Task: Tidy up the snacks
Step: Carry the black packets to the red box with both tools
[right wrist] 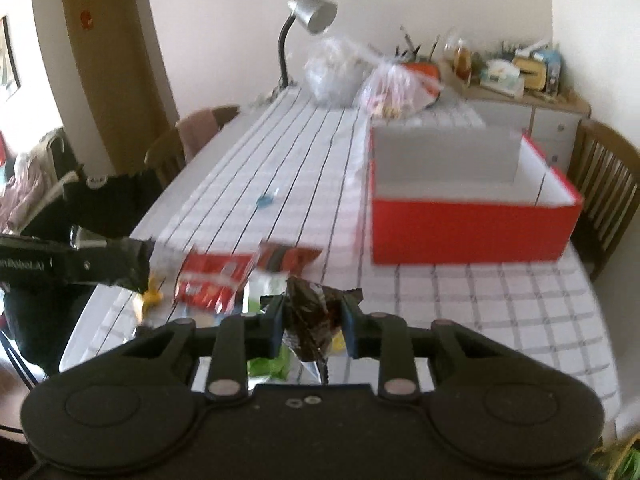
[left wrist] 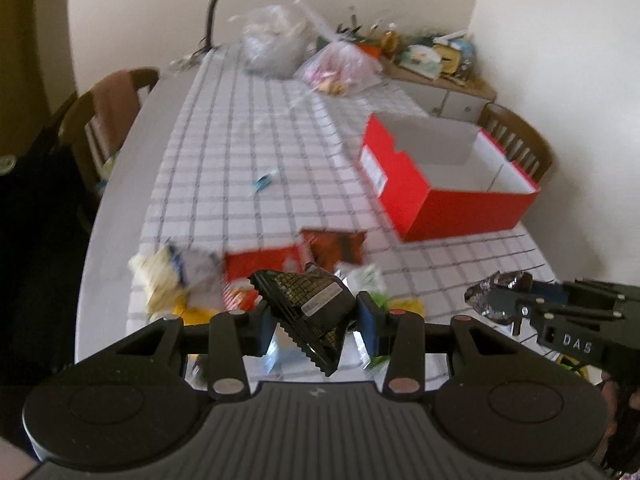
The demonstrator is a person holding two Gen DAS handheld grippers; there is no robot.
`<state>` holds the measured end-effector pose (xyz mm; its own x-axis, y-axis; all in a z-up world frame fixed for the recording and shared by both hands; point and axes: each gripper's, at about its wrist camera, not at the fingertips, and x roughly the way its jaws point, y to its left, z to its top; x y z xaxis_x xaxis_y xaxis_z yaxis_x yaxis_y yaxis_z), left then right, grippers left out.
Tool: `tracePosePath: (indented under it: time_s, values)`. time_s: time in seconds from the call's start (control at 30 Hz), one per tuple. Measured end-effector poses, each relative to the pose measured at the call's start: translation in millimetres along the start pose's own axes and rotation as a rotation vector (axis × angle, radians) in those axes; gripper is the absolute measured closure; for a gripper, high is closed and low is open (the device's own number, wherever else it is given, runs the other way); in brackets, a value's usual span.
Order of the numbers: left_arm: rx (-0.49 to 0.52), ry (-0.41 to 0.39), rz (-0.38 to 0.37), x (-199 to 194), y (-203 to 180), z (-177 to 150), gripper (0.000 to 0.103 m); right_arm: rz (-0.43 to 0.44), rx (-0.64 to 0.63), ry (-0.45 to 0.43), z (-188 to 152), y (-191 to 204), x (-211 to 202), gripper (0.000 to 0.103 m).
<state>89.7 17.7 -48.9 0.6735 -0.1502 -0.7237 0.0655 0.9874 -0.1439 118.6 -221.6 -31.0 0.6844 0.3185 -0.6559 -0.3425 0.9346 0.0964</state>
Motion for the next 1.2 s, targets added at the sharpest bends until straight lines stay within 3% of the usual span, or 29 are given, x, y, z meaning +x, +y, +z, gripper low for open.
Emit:
tracePosePath:
  time_s: [0.53,0.77,0.93,1.2]
  values:
    - [0.115,-0.051,-0.018,74,-127,94,0.062,0.003,-0.027,-0.067,81,-120,26,0.075]
    - [0.126,-0.033,-0.015,119,-167,130,0.062,0.011,-0.006,-0.003,100,-172,67,0.075]
    - [0.085,0.034,0.036,150,-169,137,0.062,0.050,0.011,0.017,100,-191,77,0.075]
    - [0.029,0.140,0.077,172,-166,116,0.062,0.111,-0.003,0.047,94,-202,90,0.075]
